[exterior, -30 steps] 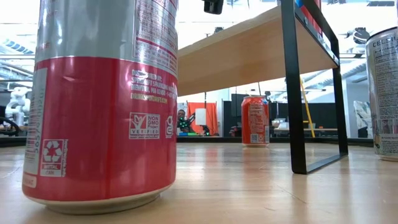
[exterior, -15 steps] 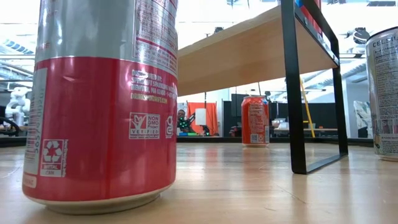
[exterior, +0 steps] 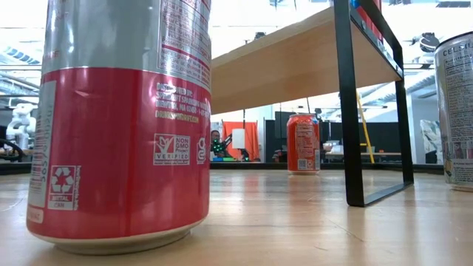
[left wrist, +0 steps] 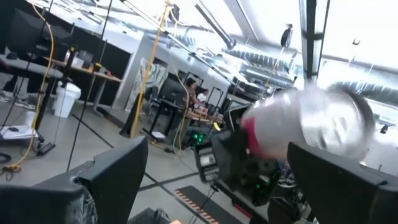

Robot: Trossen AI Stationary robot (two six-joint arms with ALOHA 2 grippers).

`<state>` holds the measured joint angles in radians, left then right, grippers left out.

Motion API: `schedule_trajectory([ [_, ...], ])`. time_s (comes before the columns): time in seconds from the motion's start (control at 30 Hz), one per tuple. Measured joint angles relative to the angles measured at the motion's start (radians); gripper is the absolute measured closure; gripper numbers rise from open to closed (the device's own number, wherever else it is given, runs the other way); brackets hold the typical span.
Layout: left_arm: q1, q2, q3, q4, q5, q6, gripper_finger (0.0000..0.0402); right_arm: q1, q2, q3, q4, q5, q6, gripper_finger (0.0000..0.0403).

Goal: Place canned beverage on shelf
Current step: Put the top pink white soda can on the shelf

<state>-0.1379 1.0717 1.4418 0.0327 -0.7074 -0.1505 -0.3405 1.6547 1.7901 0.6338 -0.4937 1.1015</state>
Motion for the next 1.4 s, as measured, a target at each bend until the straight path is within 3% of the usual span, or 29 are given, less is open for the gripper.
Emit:
schedule_trajectory([
  [0.27,0.000,0.088,0.000,0.121,0.026,0.014,0.0013,0.002,0.000,0.000,0.064,0.180,-0.128,0.0124],
  [0.57,0.017,0.236,0.000,0.501,0.038,0.156,0.0013,0.015,0.000,0.000,0.095,0.209,-0.243,0.0124],
  [0.87,0.057,0.306,-0.001,0.718,0.133,0.132,0.0013,0.046,0.000,0.000,0.079,0.209,-0.340,0.0124],
  [1.4,0.100,0.312,-0.001,0.773,0.236,0.131,0.0013,0.070,0.000,0.000,-0.013,0.231,-0.434,0.0124],
])
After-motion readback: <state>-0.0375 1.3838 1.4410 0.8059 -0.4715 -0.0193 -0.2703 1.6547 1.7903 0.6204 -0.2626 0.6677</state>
